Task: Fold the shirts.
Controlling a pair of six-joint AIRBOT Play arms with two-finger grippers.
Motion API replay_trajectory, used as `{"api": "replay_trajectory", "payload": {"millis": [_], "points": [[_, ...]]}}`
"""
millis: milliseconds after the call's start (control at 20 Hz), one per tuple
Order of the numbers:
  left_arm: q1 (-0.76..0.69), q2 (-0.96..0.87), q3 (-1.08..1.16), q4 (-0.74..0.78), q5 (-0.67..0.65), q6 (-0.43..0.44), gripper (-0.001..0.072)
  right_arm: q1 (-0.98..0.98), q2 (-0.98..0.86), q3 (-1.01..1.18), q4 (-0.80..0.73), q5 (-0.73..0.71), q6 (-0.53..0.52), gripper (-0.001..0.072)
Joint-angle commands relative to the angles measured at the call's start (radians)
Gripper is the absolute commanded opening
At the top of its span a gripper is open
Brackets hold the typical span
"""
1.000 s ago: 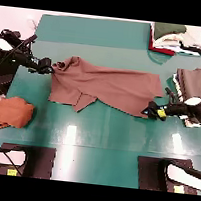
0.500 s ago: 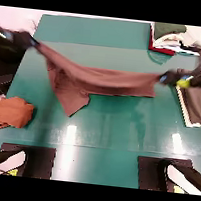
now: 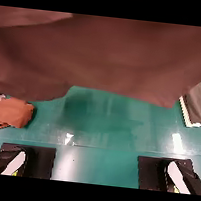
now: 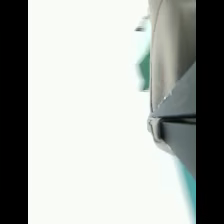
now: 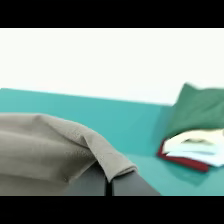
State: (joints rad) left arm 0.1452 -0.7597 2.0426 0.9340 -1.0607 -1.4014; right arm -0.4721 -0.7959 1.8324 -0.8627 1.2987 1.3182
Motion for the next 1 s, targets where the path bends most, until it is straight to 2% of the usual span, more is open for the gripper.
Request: {"api": "replay_trajectory", "payload": {"millis": [0, 200, 350, 450, 600, 750, 950], "points": [[0.000, 0.003, 0.076, 0.012, 0.021, -0.021, 0.0022, -0.063, -0.053, 0.169, -0.002, 0.124, 0.048, 0.0017], [0.000, -0.103, -0.076, 0.006, -0.072, -0.038, 0.0023, -0.047, -0.204, 0.185, -0.004, 0.219, 0.080, 0.0017], [0.000, -0.254, -0.227, 0.002, -0.189, -0.038, 0.0023, 0.056, -0.315, 0.024, -0.021, 0.256, 0.080, 0.0017], [0.000, -0.368, -0.320, 0.001, -0.213, -0.038, 0.0024, 0.168, -0.391, -0.094, -0.145, 0.245, 0.080, 0.0017], [0.000, -0.538, -0.432, 0.002, -0.205, -0.038, 0.0023, 0.313, -0.533, -0.225, -0.346, 0.203, 0.113, 0.0017], [0.000, -0.716, -0.468, 0.002, -0.181, -0.033, 0.0023, 0.359, -0.687, -0.251, -0.367, 0.126, 0.145, 0.0017], [-0.016, -0.840, -0.467, 0.009, -0.066, -0.030, 0.0023, 0.360, -0.854, -0.109, -0.360, 0.095, 0.159, 0.0017]]}}
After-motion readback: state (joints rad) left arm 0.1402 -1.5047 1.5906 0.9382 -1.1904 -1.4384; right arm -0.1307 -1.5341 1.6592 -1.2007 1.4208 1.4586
